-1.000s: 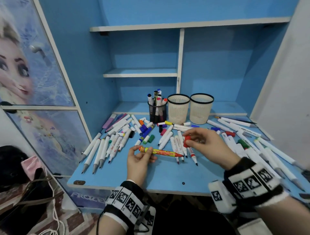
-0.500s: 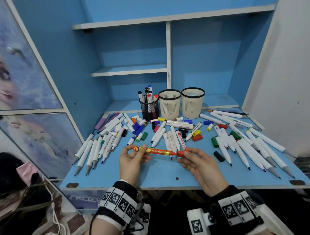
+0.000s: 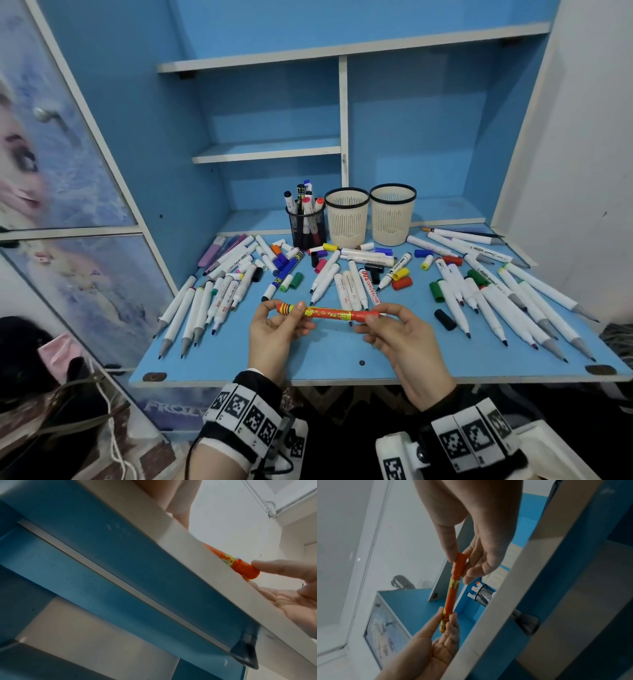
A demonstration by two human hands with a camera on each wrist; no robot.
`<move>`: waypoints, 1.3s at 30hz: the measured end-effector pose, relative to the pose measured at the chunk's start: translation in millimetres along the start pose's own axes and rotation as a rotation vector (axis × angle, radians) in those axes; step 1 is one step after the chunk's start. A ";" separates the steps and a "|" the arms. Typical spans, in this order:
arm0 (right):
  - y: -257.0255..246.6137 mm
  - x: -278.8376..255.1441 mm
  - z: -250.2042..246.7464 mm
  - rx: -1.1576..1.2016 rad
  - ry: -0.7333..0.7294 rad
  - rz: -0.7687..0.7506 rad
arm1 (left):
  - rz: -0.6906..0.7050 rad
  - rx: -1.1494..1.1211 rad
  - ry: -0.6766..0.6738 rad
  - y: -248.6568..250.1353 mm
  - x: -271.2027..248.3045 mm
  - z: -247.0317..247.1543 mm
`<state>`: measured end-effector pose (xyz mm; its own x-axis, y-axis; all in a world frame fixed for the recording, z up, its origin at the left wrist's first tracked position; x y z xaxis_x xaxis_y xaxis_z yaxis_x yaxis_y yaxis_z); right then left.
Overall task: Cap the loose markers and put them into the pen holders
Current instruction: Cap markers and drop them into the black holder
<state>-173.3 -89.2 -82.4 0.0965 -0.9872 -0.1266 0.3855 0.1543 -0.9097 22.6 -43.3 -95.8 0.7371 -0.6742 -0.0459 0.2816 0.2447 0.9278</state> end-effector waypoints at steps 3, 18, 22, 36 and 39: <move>-2.7 -3.2 0.7 -0.100 -0.020 -0.092 | -0.036 0.027 -0.133 1.7 -6.8 5.8; -52.9 -19.5 8.9 -0.144 -0.176 -0.418 | -0.212 0.079 -0.394 37.6 -37.9 39.5; -65.0 -18.9 14.7 -0.160 -0.268 -0.436 | -0.239 0.137 -0.411 55.4 -32.6 44.3; -70.7 35.8 12.0 -0.665 -0.161 -0.154 | 0.347 0.529 -0.226 164.1 52.2 84.3; -65.5 52.4 19.0 -1.028 -0.259 -0.113 | 0.494 0.590 -0.137 183.2 81.8 90.7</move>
<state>-176.1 -150.3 -22.0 0.3471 -0.9369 -0.0427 -0.5434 -0.1638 -0.8233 78.8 -116.8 104.0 0.5989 -0.6729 0.4342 -0.4610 0.1536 0.8740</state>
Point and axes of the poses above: each hand's wrist, its own x-axis towards the middle knuckle, its own z-axis out of the palm, y = z × x, the point moved 6 cm from there along x, towards the middle knuckle, and after that the axes turned 12 degrees about y, right-handed, at the moved point
